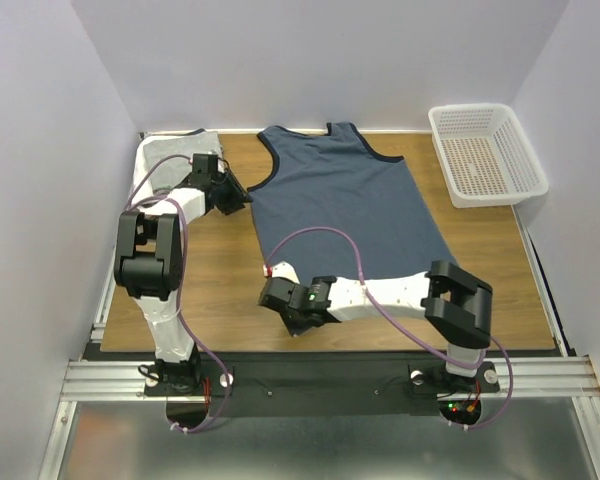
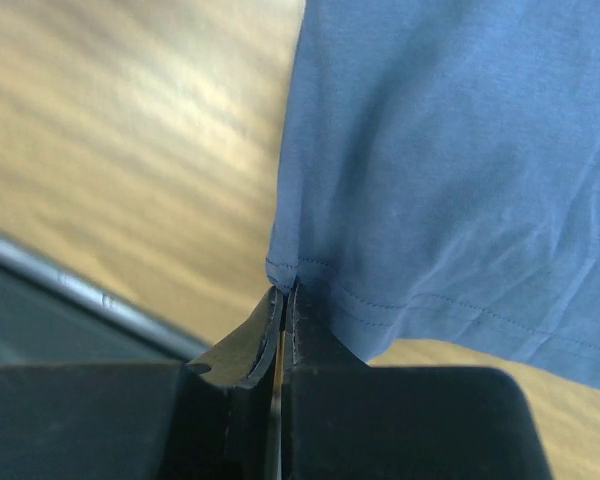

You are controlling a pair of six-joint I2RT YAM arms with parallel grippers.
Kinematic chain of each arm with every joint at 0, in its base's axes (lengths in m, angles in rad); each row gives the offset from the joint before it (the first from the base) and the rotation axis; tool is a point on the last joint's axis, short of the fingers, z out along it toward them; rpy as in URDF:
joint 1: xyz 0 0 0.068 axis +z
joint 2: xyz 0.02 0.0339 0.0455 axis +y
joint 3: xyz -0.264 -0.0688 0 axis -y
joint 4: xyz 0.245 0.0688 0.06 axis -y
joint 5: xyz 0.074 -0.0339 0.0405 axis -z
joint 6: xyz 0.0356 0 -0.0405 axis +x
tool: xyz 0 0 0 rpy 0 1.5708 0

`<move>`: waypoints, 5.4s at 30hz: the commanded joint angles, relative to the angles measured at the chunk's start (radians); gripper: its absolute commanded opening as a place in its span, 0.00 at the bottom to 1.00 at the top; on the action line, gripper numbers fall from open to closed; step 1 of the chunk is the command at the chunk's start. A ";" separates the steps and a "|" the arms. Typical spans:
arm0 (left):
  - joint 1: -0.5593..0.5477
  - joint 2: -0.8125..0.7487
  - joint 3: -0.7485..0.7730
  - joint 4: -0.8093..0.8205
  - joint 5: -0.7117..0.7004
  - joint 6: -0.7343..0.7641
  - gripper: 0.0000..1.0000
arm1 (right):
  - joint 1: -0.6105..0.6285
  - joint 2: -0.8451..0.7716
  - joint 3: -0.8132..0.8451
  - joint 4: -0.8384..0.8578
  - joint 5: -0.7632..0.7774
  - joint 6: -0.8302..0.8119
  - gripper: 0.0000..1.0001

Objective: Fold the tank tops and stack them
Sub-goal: Fold the tank top

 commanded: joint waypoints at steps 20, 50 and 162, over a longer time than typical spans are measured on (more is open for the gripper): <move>-0.048 0.164 0.181 -0.010 -0.146 0.074 0.48 | 0.008 -0.159 -0.041 0.047 -0.121 0.002 0.00; -0.002 -0.060 0.151 -0.160 -0.551 0.038 0.00 | 0.043 -0.026 0.177 0.125 -0.451 -0.026 0.00; -0.119 0.242 0.324 -0.077 -0.273 0.064 0.39 | 0.005 -0.041 -0.010 0.033 0.030 -0.013 0.38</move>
